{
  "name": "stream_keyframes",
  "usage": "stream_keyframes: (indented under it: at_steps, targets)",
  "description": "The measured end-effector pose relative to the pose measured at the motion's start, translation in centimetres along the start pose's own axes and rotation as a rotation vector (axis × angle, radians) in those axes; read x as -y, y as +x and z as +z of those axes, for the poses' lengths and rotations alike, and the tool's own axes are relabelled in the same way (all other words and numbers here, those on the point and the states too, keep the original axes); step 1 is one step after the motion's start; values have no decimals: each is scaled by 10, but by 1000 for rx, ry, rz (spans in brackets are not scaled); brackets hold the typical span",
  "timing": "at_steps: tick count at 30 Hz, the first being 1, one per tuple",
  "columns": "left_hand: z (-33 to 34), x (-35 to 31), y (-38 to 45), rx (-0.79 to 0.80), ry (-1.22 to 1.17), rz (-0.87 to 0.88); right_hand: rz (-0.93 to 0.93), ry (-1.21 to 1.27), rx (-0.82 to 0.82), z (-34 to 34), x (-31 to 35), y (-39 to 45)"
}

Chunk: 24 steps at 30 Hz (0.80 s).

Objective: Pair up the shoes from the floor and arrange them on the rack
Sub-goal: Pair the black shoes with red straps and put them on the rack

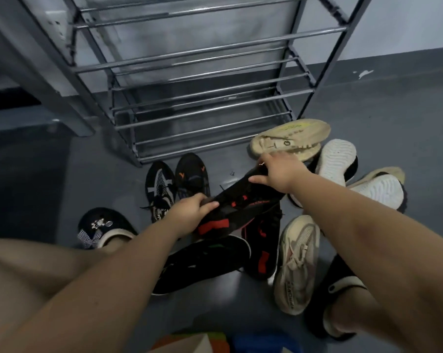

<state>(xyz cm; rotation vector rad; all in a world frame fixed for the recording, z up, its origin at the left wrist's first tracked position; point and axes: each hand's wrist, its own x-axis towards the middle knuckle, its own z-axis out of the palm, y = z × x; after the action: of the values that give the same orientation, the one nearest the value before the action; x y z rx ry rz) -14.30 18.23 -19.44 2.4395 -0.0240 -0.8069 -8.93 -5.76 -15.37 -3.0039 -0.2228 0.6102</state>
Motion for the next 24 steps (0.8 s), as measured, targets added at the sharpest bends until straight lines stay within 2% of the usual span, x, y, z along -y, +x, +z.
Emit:
stream_keyframes:
  at_steps: [2,4,9,12,15,19,24]
  targets:
    - [7,6,0,20,-80,-50,199,159,-43,11,-4,-9]
    - [17,13,0,20,-182,-117,376,433,-17,30,-5,-20]
    - [43,25,7,-11,-369,-301,608,891,132,99,-1,-49]
    - [61,36,10,32,-518,-393,701,934,243,136,2,-67]
    - [79,39,10,57,-560,-445,777,970,316,161,8,-79]
    - [92,33,8,79,-634,-496,779,976,346,170,13,-79]
    - [99,45,8,138,-635,-476,783,1091,338,177,9,-77]
